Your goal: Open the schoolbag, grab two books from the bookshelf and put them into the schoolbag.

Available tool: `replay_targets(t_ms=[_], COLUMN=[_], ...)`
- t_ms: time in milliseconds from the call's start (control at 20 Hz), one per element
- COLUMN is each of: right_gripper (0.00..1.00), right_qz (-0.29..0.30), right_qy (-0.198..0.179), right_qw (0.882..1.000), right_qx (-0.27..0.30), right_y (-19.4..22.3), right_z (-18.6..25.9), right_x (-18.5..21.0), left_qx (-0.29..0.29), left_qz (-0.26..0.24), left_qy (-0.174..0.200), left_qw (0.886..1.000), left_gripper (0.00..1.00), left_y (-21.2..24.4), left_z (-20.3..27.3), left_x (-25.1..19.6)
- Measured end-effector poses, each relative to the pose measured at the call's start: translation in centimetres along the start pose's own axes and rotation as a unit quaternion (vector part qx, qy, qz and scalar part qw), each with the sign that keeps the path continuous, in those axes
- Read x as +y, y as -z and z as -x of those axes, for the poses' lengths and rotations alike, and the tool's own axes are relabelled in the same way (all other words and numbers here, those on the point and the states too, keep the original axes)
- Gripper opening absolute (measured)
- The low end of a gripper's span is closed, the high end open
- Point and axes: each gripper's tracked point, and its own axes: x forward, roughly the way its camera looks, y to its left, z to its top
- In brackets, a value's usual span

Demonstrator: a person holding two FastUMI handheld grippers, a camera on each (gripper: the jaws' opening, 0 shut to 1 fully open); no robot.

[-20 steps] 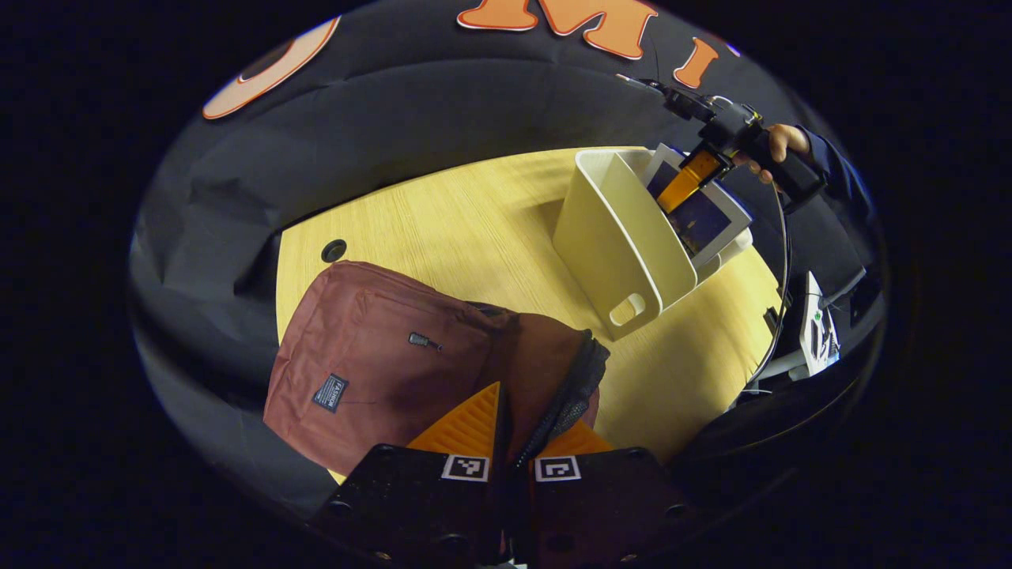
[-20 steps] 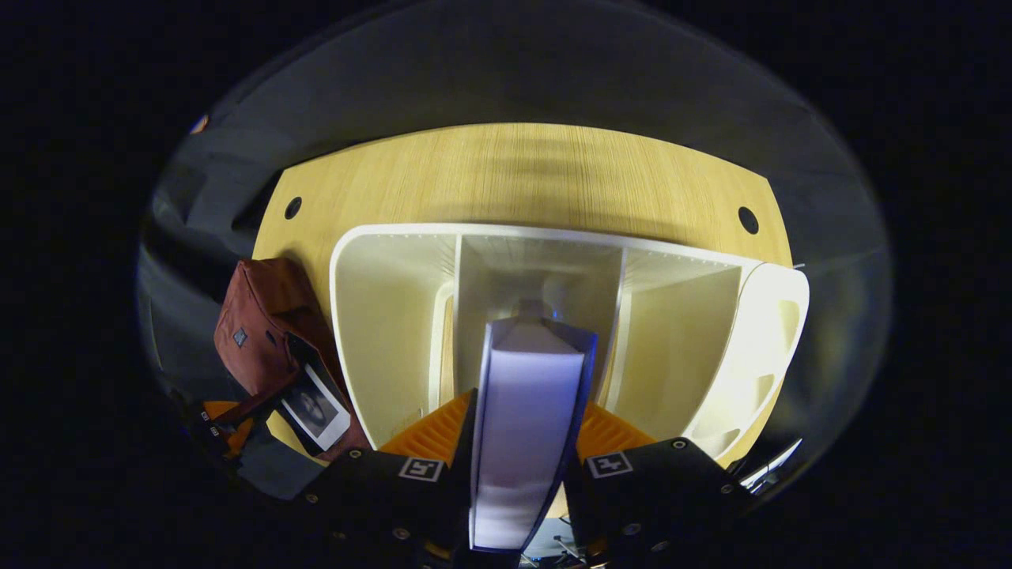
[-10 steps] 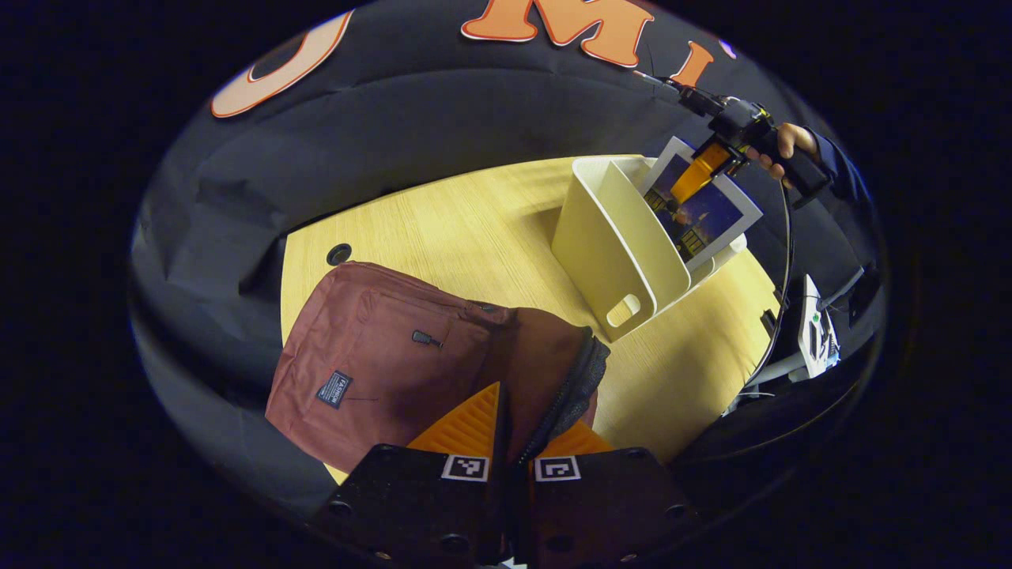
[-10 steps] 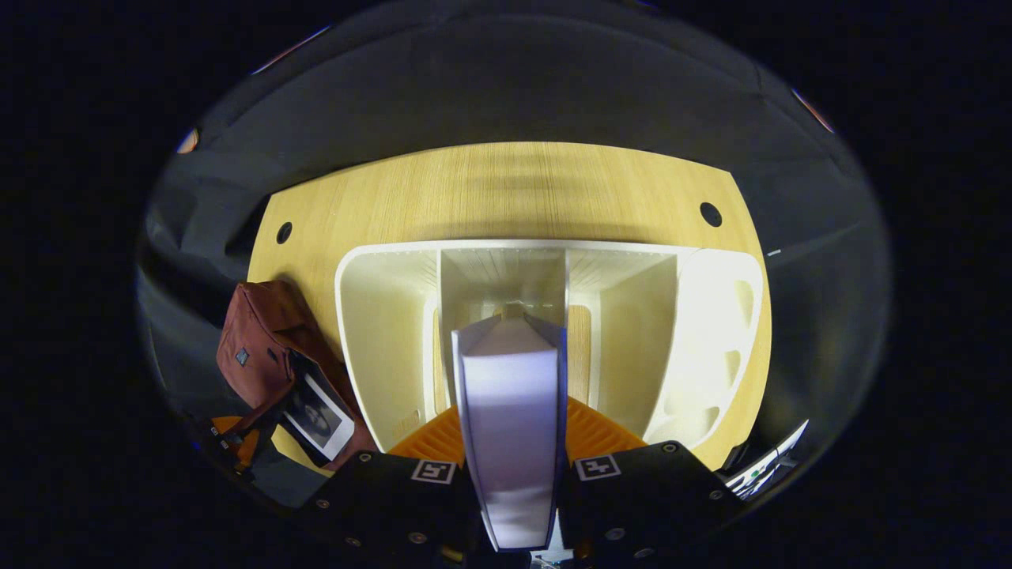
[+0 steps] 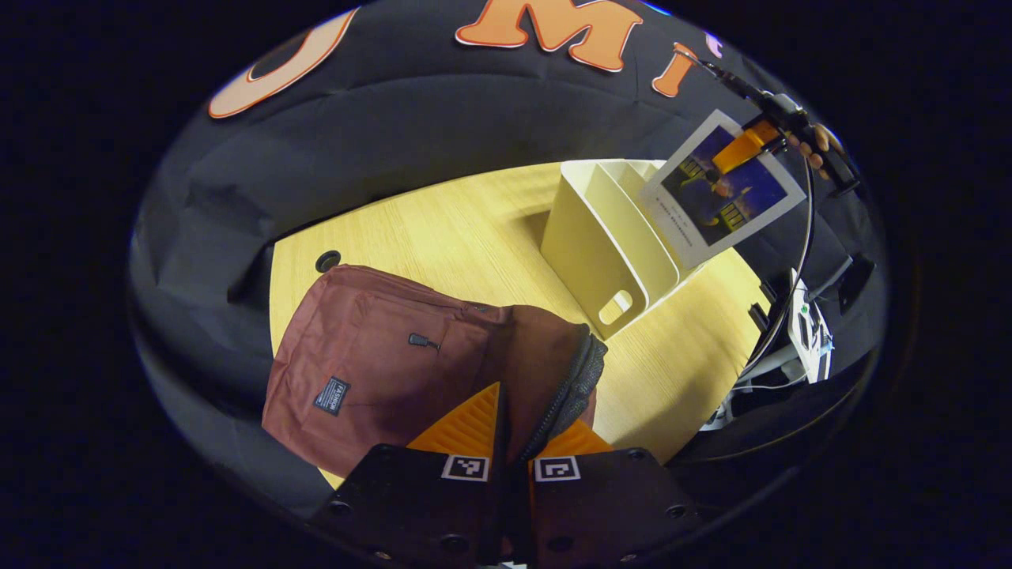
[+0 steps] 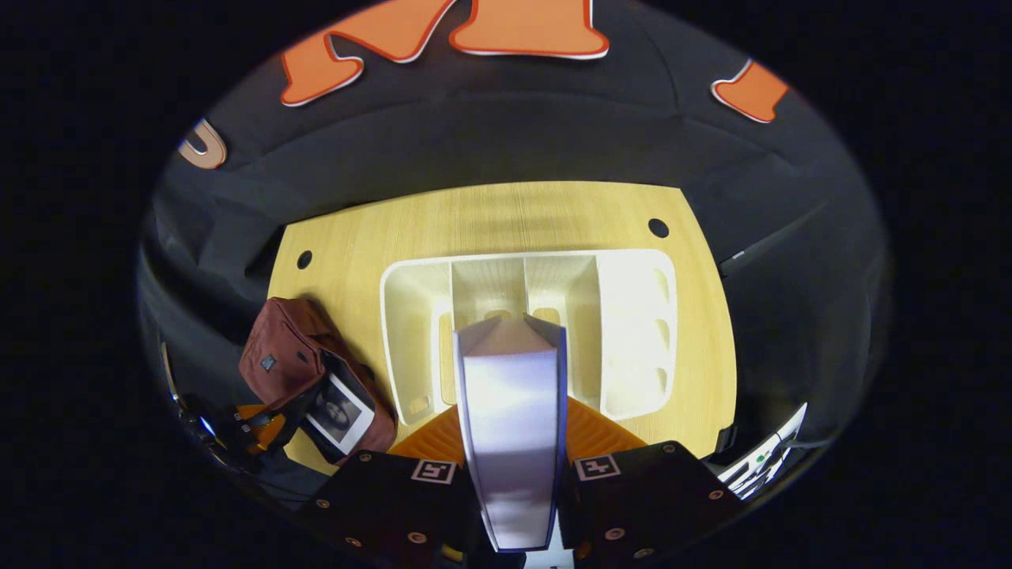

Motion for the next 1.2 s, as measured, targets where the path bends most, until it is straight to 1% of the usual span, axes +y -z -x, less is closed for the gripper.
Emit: replay_targets(t_ms=[200, 350, 600, 750, 900, 1000, 1100, 1200], right_gripper=[0.40, 0.40, 0.40, 0.40, 0.40, 0.40, 0.39, 0.39], right_qz=[-0.021, -0.040, -0.087, -0.111, -0.132, -0.153, -0.177, -0.190], right_qy=[0.008, 0.018, -0.002, -0.020, -0.046, -0.073, -0.108, -0.132], right_qw=[0.999, 0.998, 0.996, 0.994, 0.990, 0.985, 0.978, 0.972], right_qx=[-0.022, -0.033, -0.018, -0.015, -0.016, -0.025, -0.028, -0.029], right_y=[2.4, 4.5, 9.3, 11.7, 14.0, 15.3, 16.7, 17.8], right_z=[3.3, 4.7, 4.8, 4.5, 4.3, 4.2, 4.0, 3.3], right_x=[0.6, 1.2, 3.8, 5.4, 7.7, 9.5, 11.6, 13.2], left_qx=[0.004, 0.002, 0.005, 0.007, 0.009, 0.008, 0.009, 0.011], left_qz=[-0.031, -0.046, -0.063, -0.080, -0.091, -0.104, -0.112, -0.120], left_qy=[0.014, 0.028, 0.056, 0.066, 0.070, 0.071, 0.071, 0.070], left_qw=[0.999, 0.999, 0.996, 0.995, 0.993, 0.992, 0.991, 0.990], left_gripper=[0.07, 0.07, 0.07, 0.07, 0.07, 0.07, 0.07, 0.07], left_y=[0.4, 0.3, 0.1, 0.2, 0.1, -0.2, -0.2, -0.3], left_z=[0.3, 0.3, -0.2, -0.2, 0.0, 0.3, 0.5, 0.8], left_x=[0.8, 1.4, 1.6, 1.9, 2.0, 2.2, 2.2, 2.3])
